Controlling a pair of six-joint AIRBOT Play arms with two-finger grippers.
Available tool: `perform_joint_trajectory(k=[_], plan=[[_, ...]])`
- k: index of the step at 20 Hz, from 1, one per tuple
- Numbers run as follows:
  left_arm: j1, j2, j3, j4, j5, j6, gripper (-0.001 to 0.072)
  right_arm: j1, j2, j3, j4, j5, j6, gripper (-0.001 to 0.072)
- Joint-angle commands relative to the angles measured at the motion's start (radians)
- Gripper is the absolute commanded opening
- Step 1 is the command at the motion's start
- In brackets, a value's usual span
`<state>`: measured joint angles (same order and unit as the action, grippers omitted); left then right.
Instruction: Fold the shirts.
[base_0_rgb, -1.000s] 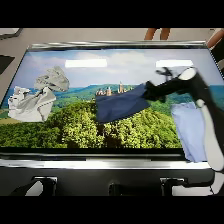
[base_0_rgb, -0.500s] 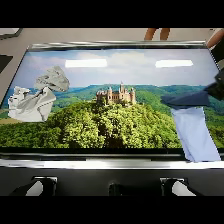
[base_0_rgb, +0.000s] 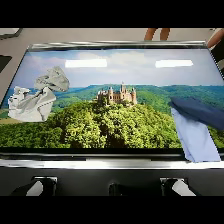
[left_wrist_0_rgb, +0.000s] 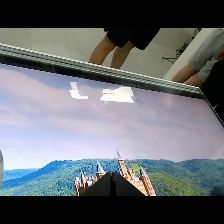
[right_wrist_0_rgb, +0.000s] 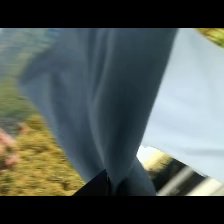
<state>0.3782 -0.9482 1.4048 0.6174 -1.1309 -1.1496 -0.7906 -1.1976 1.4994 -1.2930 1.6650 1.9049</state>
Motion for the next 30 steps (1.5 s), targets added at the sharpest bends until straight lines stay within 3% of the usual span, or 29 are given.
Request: perform_joint_trajectory(k=[1, 6, 7, 8, 9, 12, 14, 18, 19, 20, 21, 22, 23, 25, 28, 30], plan=[[0.001, 0.004, 0.0, 0.0, -0.004, 0.002, 0.0029, -0.018, 0.006, -0.117, -0.196, 0.087, 0.023, 0.004], [0.001, 0.003, 0.0, 0.001, -0.005, 0.003, 0.003, -0.017, 0.041, -0.537, -0.254, -0.09, 0.031, 0.0049], [0.0, -0.002, 0.0, 0.001, -0.005, 0.026, 0.0029, -0.017, 0.041, -0.59, -0.278, -0.12, 0.034, 0.0167], [0.0, -0.007, 0.0, 0.001, -0.006, 0.041, 0.0029, -0.017, 0.04, -0.62, -0.29, -0.138, 0.039, 0.0484], [-0.002, -0.013, 0.0, 0.001, -0.005, 0.043, 0.0029, -0.017, 0.041, -0.62, -0.29, -0.151, 0.031, 0.0689], [-0.027, -0.033, 0.008, 0.001, 0.036, 0.042, 0.0027, -0.016, 0.043, -0.46, -0.278, -0.218, -0.03, 0.0688], [-0.08, -0.045, 0.057, 0.117, 0.124, 0.022, 0.0025, -0.009, 0.043, -0.216, -0.228, -0.311, -0.07, 0.0674], [-0.312, -0.155, 0.206, 0.949, 0.138, -0.369, 0.0025, 0.245, 0.043, 0.152, -0.177, -0.586, -0.159, 0.0673], [-0.376, -0.189, 0.197, 1.094, 0.109, -0.435, 0.0027, 0.351, 0.043, 0.167, -0.183, -0.599, -0.159, 0.0672], [-0.418, -0.219, 0.182, 1.143, 0.054, -0.477, 0.0029, 0.47, 0.037, 0.159, -0.212, -0.552, -0.169, 0.0672], [-0.454, -0.253, 0.15, 1.117, -0.016, -0.508, 0.0145, 0.572, 0.016, 0.136, -0.247, -0.473, -0.166, 0.0673], [-0.48, -0.29, 0.1, 1.076, -0.103, -0.53, 0.0517, 0.661, -0.021, 0.097, -0.253, -0.377, -0.166, 0.0673], [-0.499, -0.324, 0.038, 1.048, -0.206, -0.554, 0.0708, 0.725, -0.061, 0.048, -0.235, -0.293, -0.157, 0.0672], [-0.528, -0.349, -0.133, 1.025, -0.282, -0.554, 0.0708, 0.815, -0.143, -0.034, -0.168, -0.183, -0.143, 0.0672], [-0.579, -0.267, -0.33, 1.023, -0.116, -0.566, 0.0708, 0.896, -0.2, -0.063, -0.159, -0.172, -0.124, 0.0684], [-0.602, -0.25, -0.343, 1.023, -0.087, -0.564, 0.0707, 0.914, -0.2, -0.063, -0.161, -0.173, -0.13, 0.0682]])
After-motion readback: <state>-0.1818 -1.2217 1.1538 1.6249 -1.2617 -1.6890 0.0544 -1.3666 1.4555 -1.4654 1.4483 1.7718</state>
